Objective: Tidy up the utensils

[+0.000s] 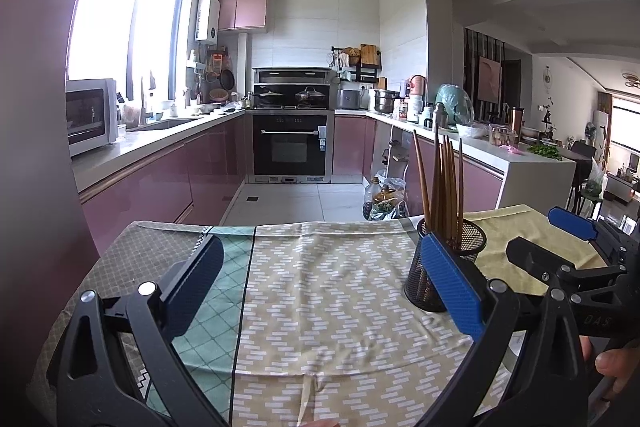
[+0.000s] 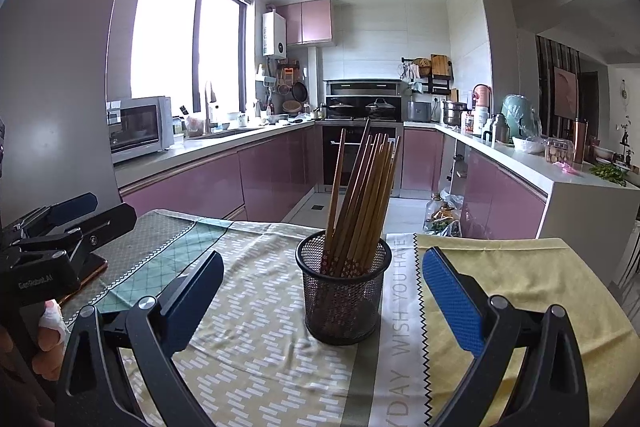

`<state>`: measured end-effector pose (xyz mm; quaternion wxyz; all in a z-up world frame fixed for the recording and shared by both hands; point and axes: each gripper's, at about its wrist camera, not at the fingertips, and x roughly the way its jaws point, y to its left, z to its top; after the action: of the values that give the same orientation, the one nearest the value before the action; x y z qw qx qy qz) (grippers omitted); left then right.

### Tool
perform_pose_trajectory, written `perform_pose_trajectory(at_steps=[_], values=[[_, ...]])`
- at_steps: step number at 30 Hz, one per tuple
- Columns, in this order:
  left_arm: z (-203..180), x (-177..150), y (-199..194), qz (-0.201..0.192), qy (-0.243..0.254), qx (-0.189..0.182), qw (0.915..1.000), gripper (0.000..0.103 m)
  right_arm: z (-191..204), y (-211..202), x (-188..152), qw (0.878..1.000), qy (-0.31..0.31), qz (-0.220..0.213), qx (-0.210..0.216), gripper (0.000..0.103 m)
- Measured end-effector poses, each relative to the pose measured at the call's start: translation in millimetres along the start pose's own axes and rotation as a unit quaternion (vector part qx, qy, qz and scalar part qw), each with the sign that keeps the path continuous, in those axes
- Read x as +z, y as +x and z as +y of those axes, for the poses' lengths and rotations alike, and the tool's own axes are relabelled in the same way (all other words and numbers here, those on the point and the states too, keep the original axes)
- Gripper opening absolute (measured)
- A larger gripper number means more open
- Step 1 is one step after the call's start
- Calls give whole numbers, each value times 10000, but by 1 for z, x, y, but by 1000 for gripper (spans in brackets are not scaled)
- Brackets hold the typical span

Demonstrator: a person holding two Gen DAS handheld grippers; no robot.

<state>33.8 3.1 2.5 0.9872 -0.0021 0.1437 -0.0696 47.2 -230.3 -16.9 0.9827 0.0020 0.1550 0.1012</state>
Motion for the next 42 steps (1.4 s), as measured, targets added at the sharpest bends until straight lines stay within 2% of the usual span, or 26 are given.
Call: perform_pose_trajectory(at_steps=[25, 42], values=[[-1, -8, -11, -354, 84, 325, 9988, 97, 0, -7, -1, 9999, 77, -108, -44, 96], [-1, -10, -12, -357, 82, 359, 9987, 97, 0, -6, 0, 9999, 82, -117, -48, 96]])
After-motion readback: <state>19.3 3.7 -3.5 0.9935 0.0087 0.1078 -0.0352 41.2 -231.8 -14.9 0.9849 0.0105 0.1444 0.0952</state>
